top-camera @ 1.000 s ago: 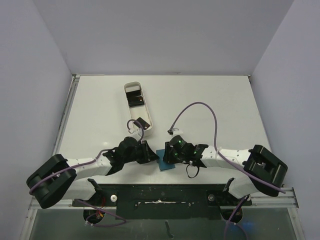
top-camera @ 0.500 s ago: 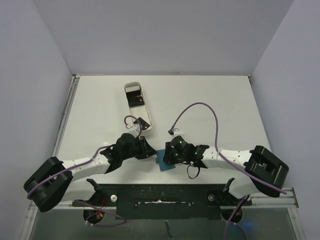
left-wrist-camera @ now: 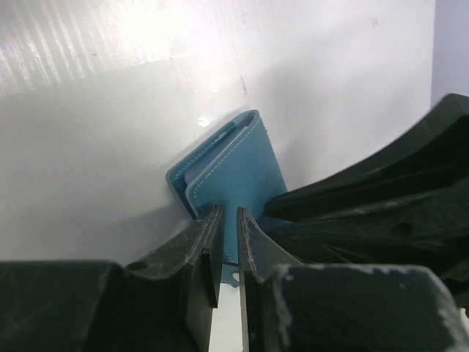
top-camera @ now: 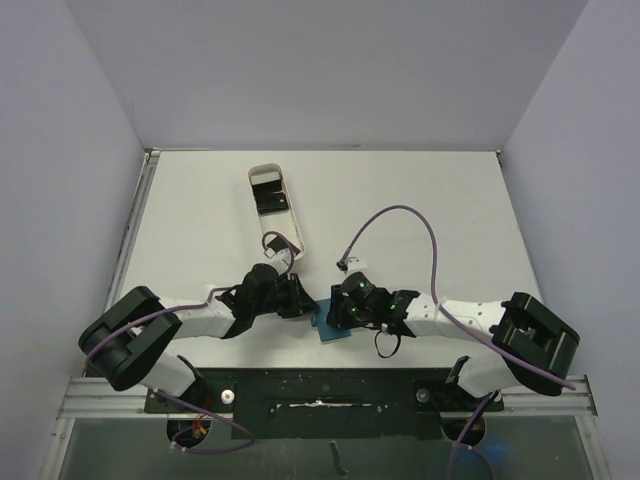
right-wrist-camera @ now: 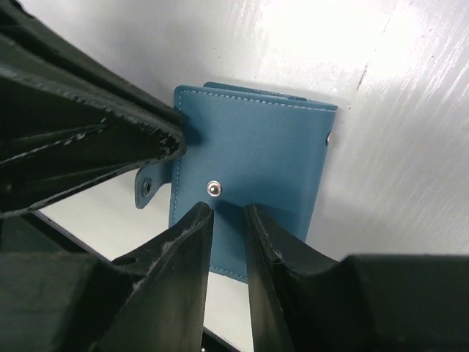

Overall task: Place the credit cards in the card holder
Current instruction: Close the card holder at the center of the board.

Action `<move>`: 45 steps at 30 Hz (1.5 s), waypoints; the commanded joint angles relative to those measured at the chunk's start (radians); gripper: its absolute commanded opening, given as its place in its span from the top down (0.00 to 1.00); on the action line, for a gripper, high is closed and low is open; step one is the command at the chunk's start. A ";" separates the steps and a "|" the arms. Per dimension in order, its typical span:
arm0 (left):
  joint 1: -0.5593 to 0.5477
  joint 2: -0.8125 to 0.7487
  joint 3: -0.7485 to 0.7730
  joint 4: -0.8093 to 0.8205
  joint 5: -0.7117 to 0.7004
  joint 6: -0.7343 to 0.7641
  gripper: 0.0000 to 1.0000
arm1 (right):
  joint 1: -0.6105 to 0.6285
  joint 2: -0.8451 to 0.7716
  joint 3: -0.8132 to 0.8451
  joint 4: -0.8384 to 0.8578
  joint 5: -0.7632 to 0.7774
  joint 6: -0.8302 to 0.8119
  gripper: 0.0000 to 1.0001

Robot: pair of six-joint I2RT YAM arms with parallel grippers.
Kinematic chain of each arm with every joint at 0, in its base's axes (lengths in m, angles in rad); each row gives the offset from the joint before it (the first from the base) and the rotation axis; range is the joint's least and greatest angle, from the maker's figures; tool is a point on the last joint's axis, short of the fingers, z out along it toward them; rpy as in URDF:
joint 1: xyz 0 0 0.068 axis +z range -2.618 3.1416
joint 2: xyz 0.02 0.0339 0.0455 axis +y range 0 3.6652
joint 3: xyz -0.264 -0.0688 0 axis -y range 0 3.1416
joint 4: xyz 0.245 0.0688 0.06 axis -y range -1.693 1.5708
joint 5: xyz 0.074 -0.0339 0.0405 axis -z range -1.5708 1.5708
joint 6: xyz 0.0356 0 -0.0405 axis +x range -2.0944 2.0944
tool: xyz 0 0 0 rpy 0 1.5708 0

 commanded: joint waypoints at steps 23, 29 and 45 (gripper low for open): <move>0.007 0.045 0.006 0.130 0.011 -0.019 0.88 | 0.015 -0.042 0.073 0.104 -0.070 0.038 0.72; 0.006 0.054 -0.008 0.157 0.011 -0.030 0.88 | 0.013 -0.008 0.087 0.110 -0.084 0.041 0.72; 0.007 0.056 -0.027 0.168 0.005 -0.036 0.88 | 0.028 0.042 0.116 0.090 -0.072 0.049 0.77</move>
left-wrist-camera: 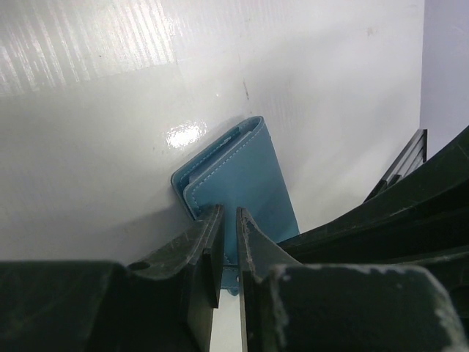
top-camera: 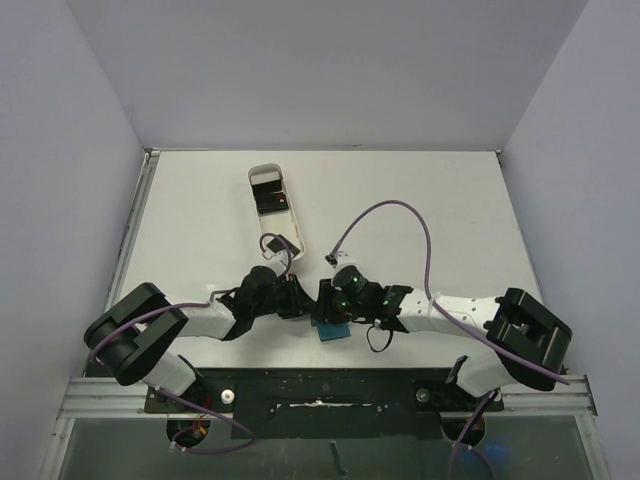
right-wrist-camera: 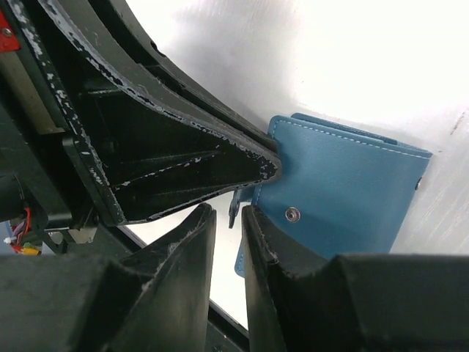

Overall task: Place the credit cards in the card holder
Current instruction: Close the card holder at the center of the board.

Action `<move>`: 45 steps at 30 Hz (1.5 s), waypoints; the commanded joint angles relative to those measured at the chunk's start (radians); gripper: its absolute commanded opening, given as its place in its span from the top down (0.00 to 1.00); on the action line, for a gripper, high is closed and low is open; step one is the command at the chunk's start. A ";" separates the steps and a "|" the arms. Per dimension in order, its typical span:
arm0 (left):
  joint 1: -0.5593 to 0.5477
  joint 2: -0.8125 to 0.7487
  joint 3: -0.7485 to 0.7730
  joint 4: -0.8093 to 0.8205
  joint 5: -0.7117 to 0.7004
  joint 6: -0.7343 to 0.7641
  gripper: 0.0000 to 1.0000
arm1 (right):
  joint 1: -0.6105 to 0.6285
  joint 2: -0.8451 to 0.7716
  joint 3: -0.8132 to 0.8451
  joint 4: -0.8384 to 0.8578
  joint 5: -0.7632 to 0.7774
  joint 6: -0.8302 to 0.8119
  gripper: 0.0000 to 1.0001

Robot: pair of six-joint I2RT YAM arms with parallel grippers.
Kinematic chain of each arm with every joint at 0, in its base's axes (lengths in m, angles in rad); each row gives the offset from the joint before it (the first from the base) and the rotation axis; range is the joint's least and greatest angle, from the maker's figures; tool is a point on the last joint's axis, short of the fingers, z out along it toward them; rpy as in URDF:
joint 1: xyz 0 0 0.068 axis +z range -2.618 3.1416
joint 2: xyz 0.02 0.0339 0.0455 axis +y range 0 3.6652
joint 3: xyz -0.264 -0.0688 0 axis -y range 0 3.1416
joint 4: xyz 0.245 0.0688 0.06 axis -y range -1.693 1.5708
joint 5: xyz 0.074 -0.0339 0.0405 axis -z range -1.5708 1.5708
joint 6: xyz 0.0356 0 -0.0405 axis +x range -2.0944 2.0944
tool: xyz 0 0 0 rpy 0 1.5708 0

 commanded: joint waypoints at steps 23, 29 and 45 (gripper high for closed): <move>0.001 -0.022 0.014 -0.005 -0.018 0.034 0.89 | 0.020 -0.046 0.003 -0.010 0.071 -0.001 1.00; 0.002 -0.019 0.016 -0.014 -0.026 0.039 0.89 | 0.019 -0.075 -0.021 -0.025 0.104 0.007 1.00; 0.002 -0.008 0.024 -0.021 -0.028 0.041 0.89 | -0.014 -0.091 -0.056 -0.042 0.131 0.013 1.00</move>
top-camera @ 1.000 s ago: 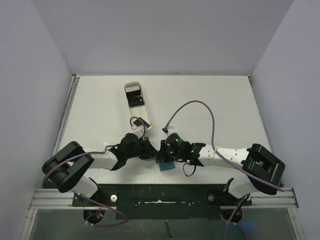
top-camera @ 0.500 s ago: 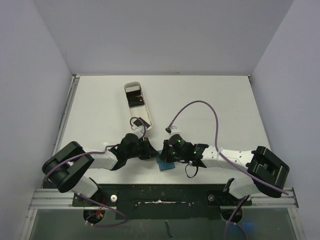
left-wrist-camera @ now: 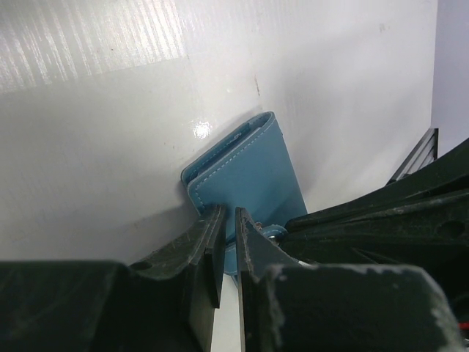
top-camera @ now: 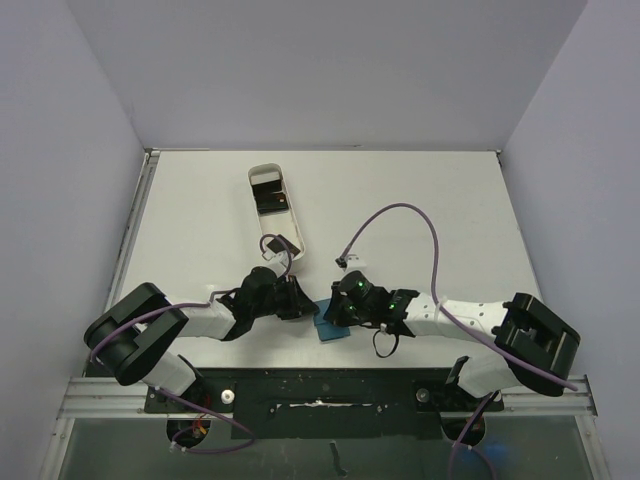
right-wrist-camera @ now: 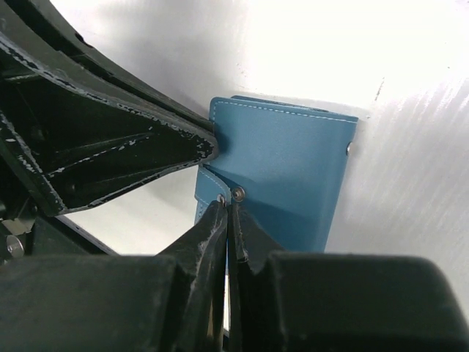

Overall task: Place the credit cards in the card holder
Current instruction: Close the card holder at the center of the board.

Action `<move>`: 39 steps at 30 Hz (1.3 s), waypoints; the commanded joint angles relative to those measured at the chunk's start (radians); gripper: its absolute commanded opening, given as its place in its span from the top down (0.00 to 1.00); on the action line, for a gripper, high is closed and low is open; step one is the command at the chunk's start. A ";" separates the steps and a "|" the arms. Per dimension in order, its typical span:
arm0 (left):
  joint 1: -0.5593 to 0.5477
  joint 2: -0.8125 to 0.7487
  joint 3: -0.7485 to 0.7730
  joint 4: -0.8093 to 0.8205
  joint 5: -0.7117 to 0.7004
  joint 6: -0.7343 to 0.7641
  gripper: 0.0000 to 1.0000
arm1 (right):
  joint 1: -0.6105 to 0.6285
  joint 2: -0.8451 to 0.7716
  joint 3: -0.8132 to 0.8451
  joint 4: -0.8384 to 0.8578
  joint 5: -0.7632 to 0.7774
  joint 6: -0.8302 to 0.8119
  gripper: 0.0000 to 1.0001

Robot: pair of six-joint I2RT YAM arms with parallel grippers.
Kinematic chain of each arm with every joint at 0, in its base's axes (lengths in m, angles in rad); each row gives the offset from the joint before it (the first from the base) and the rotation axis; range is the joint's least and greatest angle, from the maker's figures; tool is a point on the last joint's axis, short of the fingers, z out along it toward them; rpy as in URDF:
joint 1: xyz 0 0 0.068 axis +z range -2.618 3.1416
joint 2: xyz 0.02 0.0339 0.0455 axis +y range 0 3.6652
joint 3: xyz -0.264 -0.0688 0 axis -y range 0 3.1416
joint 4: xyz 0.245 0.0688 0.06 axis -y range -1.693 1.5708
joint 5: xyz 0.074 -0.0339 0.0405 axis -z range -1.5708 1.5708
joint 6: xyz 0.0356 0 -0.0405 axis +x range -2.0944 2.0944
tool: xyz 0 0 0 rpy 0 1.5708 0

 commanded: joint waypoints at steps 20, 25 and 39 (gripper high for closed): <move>-0.005 0.008 0.037 0.007 -0.008 0.026 0.89 | -0.062 -0.043 -0.049 0.090 -0.035 -0.020 1.00; -0.005 0.021 0.053 -0.002 -0.001 0.040 0.89 | -0.070 -0.059 -0.042 0.082 -0.025 -0.051 1.00; -0.006 0.031 0.048 0.020 0.014 0.028 0.89 | -0.090 -0.045 -0.061 0.144 -0.069 -0.094 1.00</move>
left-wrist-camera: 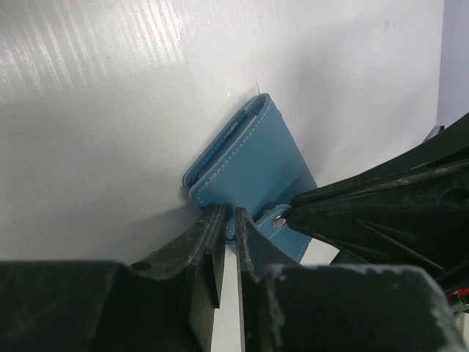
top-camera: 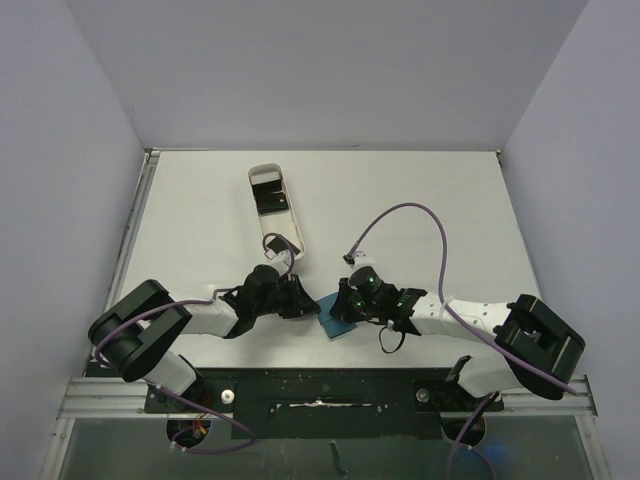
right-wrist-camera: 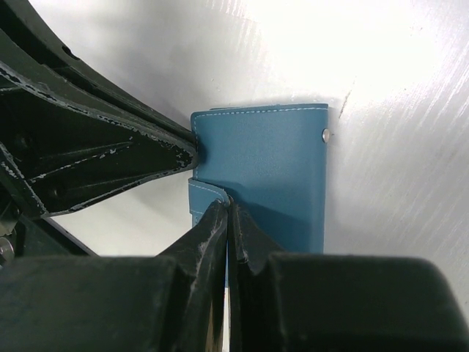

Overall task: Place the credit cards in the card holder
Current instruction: Close the card holder at the center of the board.

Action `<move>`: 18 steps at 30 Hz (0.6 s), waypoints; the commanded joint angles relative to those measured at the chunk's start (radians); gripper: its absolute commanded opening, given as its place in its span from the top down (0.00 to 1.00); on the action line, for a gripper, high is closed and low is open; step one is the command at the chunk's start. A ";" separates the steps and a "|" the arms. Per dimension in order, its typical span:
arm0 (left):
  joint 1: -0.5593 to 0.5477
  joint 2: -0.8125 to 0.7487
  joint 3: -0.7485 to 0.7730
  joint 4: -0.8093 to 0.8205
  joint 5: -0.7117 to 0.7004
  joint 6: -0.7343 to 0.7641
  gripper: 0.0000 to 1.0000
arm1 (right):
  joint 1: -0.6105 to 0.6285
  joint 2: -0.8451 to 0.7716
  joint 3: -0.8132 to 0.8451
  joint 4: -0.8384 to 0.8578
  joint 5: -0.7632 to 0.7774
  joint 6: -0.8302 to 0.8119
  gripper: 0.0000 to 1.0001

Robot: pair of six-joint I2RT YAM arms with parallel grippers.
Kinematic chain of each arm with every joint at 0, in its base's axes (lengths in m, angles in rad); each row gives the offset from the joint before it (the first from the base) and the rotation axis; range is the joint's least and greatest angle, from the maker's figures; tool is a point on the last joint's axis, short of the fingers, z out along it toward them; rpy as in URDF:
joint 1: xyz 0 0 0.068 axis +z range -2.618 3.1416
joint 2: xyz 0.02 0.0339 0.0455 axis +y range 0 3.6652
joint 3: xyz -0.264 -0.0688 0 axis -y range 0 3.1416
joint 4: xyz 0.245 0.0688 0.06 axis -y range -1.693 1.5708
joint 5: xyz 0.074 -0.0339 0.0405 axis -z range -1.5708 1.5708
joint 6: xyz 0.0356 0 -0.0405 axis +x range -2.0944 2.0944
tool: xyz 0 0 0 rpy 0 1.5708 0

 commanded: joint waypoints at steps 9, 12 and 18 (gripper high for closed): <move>-0.005 0.012 0.023 0.036 0.017 0.009 0.89 | -0.023 -0.004 -0.006 0.089 -0.015 -0.048 1.00; -0.004 0.013 0.023 0.040 0.017 0.009 0.89 | -0.035 0.001 -0.014 0.090 -0.016 -0.032 1.00; -0.004 0.019 0.026 0.041 0.018 0.011 0.89 | -0.049 0.022 -0.026 0.101 -0.033 -0.017 1.00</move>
